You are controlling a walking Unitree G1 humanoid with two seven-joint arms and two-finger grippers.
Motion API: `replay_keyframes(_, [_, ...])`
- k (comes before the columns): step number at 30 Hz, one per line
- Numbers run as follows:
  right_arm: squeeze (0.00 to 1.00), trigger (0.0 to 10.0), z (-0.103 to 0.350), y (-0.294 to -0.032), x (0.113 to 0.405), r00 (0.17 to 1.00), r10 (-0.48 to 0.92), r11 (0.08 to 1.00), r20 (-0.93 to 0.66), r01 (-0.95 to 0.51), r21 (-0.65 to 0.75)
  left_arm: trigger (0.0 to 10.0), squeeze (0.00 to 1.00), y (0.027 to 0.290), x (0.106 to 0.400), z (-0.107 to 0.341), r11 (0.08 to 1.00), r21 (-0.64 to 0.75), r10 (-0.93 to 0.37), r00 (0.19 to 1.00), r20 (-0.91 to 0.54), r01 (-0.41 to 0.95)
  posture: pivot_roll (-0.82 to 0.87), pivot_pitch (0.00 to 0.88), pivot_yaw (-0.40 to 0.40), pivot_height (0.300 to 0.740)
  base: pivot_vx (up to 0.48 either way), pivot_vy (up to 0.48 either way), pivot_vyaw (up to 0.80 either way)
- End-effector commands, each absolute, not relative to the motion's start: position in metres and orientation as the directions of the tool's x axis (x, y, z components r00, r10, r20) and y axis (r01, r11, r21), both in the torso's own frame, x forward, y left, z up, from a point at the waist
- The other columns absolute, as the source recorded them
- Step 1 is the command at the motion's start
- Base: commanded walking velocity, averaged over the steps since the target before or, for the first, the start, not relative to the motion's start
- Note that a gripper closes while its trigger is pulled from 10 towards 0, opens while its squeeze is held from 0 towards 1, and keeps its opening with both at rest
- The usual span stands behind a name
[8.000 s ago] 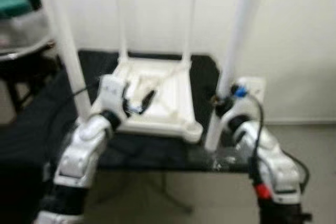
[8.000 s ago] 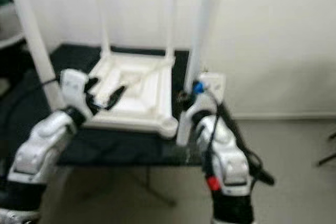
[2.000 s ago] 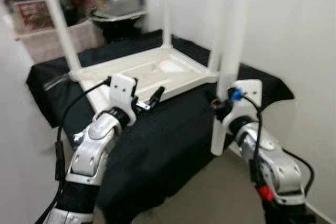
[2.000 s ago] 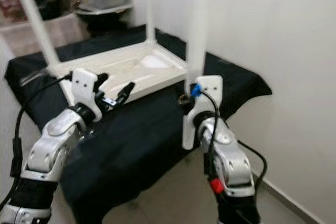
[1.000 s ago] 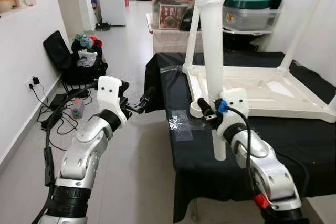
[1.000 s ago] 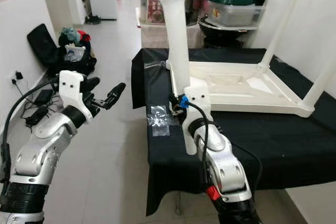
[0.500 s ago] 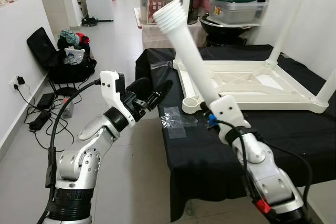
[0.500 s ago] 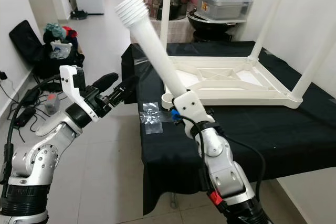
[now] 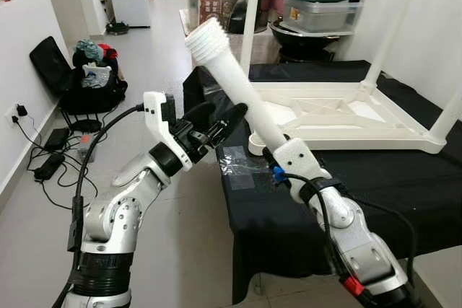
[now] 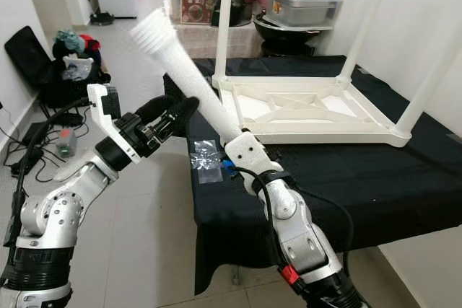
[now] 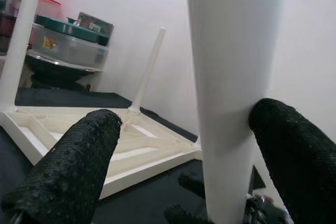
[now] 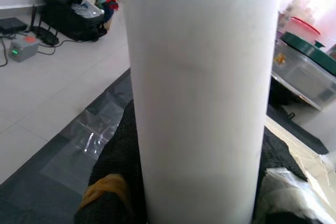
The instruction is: Building children table
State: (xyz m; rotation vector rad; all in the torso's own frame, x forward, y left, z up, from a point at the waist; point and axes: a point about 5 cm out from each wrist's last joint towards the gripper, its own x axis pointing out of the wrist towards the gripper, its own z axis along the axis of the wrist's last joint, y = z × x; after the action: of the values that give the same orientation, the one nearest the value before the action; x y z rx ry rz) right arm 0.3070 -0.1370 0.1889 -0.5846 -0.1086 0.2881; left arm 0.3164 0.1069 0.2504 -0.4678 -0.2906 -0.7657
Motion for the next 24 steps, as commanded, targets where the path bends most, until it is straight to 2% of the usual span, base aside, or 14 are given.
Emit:
replay_keyframes(1, [0.0, 10.0, 0.189, -0.129, 0.305, 0.937, 0.348, 0.762, 0.023, -0.268, -0.59, 10.0, 0.0, 0.1, 0.323, 0.255, 0.605, -0.305, -0.595, 0.672, 0.441, 0.735, 0.04, 0.0, -0.055, 0.74, 0.0, 0.0, 0.0])
replay_keyframes(19, [0.0, 10.0, 0.18, -0.124, 0.303, 0.918, 0.395, 0.725, -0.044, -0.341, -0.598, 10.0, 0.0, 0.084, 0.335, 0.273, 0.59, -0.291, -0.578, 0.646, 0.498, 0.753, 0.04, 0.0, -0.061, 0.74, 0.0, 0.0, 0.0])
replay_keyframes(20, [0.0, 10.0, 0.18, -0.124, 0.304, 0.918, 0.393, 0.725, -0.044, -0.339, -0.599, 2.9, 0.0, 0.086, 0.336, 0.274, 0.593, -0.305, -0.562, 0.654, 0.506, 0.745, 0.04, 0.0, -0.061, 0.74, 0.0, 0.0, 0.0])
replay_keyframes(21, [0.0, 10.0, 0.18, -0.125, 0.304, 0.919, 0.391, 0.726, -0.043, -0.337, -0.599, 0.0, 0.0, 0.088, 0.337, 0.275, 0.589, -0.321, -0.551, 0.659, 0.512, 0.742, 0.04, 0.0, -0.062, 0.74, 0.0, 0.0, 0.0])
replay_keyframes(24, [0.0, 10.0, 0.18, -0.126, 0.304, 0.921, 0.387, 0.727, -0.043, -0.334, -0.6, 0.0, 0.0, 0.09, 0.337, 0.276, 0.584, -0.329, -0.533, 0.656, 0.535, 0.742, 0.04, 0.0, -0.062, 0.74, 0.0, 0.0, 0.0])
